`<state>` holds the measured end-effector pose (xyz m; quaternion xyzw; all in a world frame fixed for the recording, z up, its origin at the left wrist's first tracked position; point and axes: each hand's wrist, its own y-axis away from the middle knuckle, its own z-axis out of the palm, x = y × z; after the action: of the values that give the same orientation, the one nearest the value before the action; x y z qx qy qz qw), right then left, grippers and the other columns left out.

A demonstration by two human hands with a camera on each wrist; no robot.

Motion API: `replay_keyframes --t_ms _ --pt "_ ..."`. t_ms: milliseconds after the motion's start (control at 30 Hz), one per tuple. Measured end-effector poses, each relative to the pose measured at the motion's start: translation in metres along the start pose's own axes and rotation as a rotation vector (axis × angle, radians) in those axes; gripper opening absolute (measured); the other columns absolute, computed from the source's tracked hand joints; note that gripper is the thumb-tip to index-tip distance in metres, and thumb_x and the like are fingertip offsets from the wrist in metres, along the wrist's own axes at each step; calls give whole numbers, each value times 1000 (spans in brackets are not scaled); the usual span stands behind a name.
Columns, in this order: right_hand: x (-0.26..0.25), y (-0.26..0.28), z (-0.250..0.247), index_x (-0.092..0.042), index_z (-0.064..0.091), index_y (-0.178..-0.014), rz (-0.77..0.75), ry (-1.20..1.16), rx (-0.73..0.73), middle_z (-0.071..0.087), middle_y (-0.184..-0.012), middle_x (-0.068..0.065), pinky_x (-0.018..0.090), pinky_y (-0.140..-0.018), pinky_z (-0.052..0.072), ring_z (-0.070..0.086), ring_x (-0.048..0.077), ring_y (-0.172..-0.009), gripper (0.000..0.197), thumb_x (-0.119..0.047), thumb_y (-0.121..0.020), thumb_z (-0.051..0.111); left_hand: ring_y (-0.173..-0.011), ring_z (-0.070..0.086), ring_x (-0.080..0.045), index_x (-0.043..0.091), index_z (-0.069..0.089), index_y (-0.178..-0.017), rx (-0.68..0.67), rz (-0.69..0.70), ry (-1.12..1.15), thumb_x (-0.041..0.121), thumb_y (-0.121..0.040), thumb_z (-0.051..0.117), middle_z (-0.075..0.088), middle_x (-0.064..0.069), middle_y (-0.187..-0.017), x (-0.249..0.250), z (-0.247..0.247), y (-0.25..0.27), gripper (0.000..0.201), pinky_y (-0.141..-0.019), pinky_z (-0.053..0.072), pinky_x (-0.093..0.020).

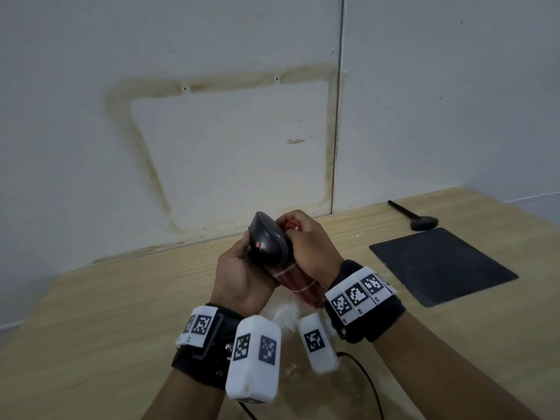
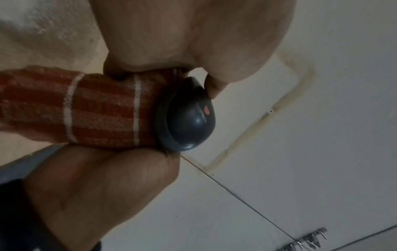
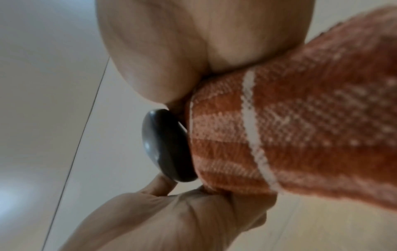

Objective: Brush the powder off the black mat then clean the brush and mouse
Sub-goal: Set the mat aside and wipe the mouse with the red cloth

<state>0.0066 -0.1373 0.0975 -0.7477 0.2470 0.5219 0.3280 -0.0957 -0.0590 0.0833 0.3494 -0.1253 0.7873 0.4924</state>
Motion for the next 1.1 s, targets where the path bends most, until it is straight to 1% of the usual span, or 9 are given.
replay_keyframes --t_ms 167,333,467,600,733,800,867,933,1100 --pt "8 7 2 -8 66 -86 -6 -201 -20 66 -82 4 34 -78 48 60 17 -80 24 -20 -94 47 -124 54 -37 4 58 -133 39 37 -78 36 -103 34 60 -21 -135 1 -2 0 50 -112 35 -52" --pt "13 9 7 -3 64 -85 50 -195 -112 67 -82 11 55 -89 52 63 25 -79 64 -67 -77 63 -116 63 -36 1 62 -127 130 68 -281 29 -104 38 68 -20 -123 5 -5 4 44 -102 46 -50" --pt "12 10 12 -18 64 -81 67 -110 -54 72 -81 0 43 -82 58 69 17 -79 51 -62 -61 79 -107 69 -34 -2 64 -124 183 168 -412 20 -104 45 73 -19 -112 6 -4 4 35 -100 51 -48" --pt "9 12 11 -11 65 -90 125 -332 12 73 -90 9 41 -85 57 71 25 -87 31 -39 -82 76 -86 74 -23 -2 69 -110 177 230 -402 10 -100 45 76 -14 -96 12 -5 9 28 -90 55 -44" --pt "4 12 -10 -3 62 -102 200 -596 76 71 -95 13 47 -86 59 71 31 -90 30 -30 -90 69 -109 64 -36 -3 62 -126 192 273 -308 -4 -90 44 68 -20 -120 27 -10 2 40 -102 48 -51" --pt "5 13 -26 -7 61 -94 182 -580 107 68 -87 8 41 -78 58 69 29 -85 22 -28 -92 68 -99 64 -31 -7 51 -135 203 334 -214 -6 -86 48 65 -19 -116 32 -6 -3 49 -88 55 -43" --pt "11 17 -38 -9 61 -89 173 -550 105 64 -84 8 37 -76 51 64 28 -84 19 -26 -93 66 -94 64 -30 -9 46 -138 187 397 -164 3 -79 60 62 -21 -116 30 3 -7 61 -79 57 -39" --pt "19 22 -48 -7 61 -95 184 -586 66 61 -91 13 38 -76 49 61 30 -87 20 -27 -94 65 -102 63 -34 -6 51 -136 133 399 -160 14 -80 67 61 -24 -125 17 20 -11 62 -87 55 -44" --pt "26 30 -74 0 60 -115 160 -735 17 67 -84 6 33 -69 54 66 20 -76 38 -26 -88 66 -106 68 -38 0 61 -128 -38 143 -250 42 -101 43 69 -23 -116 -37 68 -16 53 -93 54 -49"
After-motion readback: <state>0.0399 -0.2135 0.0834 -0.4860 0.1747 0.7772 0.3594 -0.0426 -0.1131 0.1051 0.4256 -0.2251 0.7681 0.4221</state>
